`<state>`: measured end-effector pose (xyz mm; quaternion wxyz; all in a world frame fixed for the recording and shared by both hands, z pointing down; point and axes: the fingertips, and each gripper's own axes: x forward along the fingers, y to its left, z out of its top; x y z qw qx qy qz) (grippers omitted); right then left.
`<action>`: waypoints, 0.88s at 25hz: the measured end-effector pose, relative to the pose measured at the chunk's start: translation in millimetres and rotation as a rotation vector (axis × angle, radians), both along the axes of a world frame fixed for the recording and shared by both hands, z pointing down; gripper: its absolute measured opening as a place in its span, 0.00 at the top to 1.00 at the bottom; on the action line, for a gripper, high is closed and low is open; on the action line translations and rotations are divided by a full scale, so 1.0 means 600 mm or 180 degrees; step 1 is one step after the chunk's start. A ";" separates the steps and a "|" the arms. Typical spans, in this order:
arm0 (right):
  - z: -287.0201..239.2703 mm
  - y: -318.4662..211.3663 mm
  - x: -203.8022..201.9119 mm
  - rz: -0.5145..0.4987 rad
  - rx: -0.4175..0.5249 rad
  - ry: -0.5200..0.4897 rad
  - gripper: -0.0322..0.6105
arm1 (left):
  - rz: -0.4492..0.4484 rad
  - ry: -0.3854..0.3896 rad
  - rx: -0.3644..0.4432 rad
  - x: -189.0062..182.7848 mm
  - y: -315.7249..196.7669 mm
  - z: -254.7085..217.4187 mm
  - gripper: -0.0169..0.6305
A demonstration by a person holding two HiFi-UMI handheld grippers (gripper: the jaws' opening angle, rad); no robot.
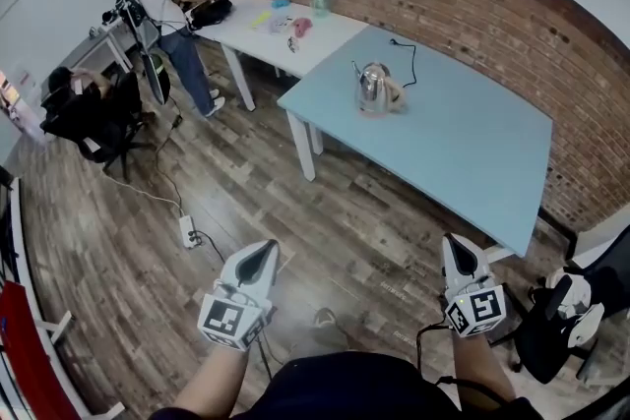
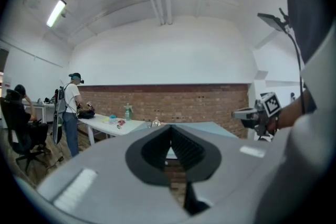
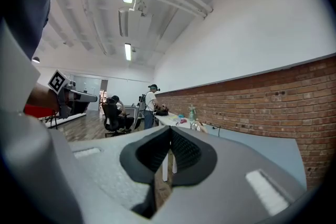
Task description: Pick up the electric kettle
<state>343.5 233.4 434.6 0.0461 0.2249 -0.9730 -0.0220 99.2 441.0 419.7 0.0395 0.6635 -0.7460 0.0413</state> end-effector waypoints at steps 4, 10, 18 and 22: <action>-0.013 -0.031 -0.057 0.0050 0.0053 -0.0017 0.95 | 0.0046 -0.0018 0.0090 -0.071 -0.044 -0.009 0.97; 0.004 -0.070 -0.113 0.0174 -0.0019 0.0014 0.95 | 0.0164 0.0002 0.0050 -0.132 -0.092 0.005 0.97; 0.012 -0.139 -0.208 0.0017 0.0021 0.0057 0.95 | 0.0101 0.0087 0.0061 -0.215 -0.167 0.019 0.97; 0.013 -0.206 -0.267 -0.0038 0.0096 0.0112 0.95 | 0.0057 0.0073 0.0069 -0.259 -0.221 0.015 0.97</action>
